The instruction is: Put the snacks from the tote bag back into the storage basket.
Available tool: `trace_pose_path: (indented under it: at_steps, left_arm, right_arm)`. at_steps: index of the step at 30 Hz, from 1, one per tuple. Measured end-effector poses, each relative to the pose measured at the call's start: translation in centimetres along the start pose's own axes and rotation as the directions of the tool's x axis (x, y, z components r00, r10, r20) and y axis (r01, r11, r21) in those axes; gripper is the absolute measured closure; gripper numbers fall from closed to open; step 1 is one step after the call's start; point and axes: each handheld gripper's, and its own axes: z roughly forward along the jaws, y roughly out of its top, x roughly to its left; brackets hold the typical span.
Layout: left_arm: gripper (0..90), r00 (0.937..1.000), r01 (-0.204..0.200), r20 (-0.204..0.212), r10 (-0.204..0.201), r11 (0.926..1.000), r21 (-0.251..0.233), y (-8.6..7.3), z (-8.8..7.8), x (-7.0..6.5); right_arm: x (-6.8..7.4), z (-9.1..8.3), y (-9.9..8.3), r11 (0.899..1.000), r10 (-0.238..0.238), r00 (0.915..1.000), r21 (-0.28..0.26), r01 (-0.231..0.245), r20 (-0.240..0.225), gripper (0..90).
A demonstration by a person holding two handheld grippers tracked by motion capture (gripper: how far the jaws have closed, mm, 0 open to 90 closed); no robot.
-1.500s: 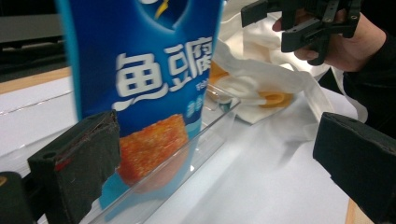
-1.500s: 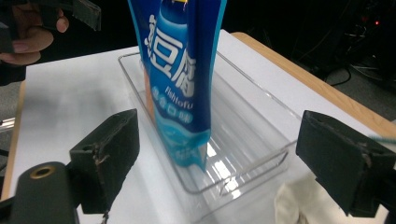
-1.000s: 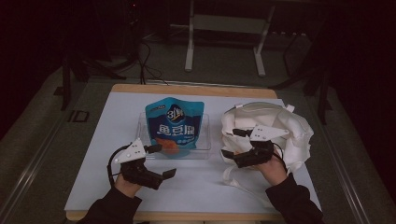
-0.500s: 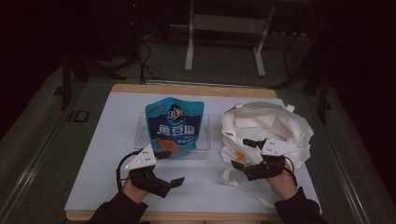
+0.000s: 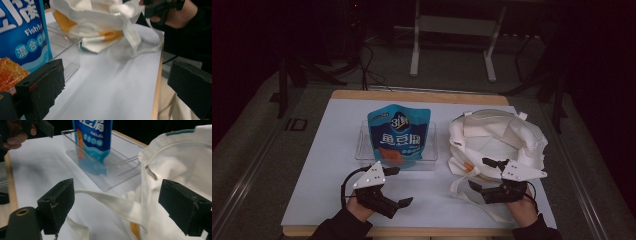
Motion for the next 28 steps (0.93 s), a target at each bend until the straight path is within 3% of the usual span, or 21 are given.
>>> trace_pose_path:
  at_steps: [3, 10, 13, 20, 28]
  left_arm:
    - [1.3, 1.0000, -0.003, -0.006, 0.003, 0.9998, 0.018, -0.4, 0.2, 0.2]
    - [1.3, 1.0000, 0.003, 0.004, -0.003, 0.9994, 0.034, -1.2, 0.9, 0.4]
    - [1.3, 0.9999, -0.012, -0.002, 0.012, 0.9989, 0.045, -1.5, 1.4, 0.2]
    - [1.3, 0.9998, -0.020, -0.002, 0.021, 0.9959, 0.088, -2.2, 2.5, -0.2]
    - [1.3, 0.9998, -0.019, 0.005, 0.018, 0.9954, 0.094, -2.4, 2.7, -0.2]
  right_arm:
    - [0.0, -0.4, -0.4, 1.000, -0.011, 0.9992, -0.001, 0.011, 0.038, 13.4]
    - [-0.3, -1.1, -1.6, 1.000, 0.008, 0.9979, -0.012, -0.007, 0.065, 13.3]
    - [-0.3, -1.4, -2.0, 1.000, 0.001, 0.9965, -0.008, 0.000, 0.084, 13.3]
    - [-0.1, -1.3, -2.2, 1.000, -0.011, 0.9964, -0.013, 0.012, 0.085, 13.3]
    - [-0.1, -1.2, -2.3, 0.999, -0.033, 0.9961, -0.015, 0.034, 0.082, 13.4]
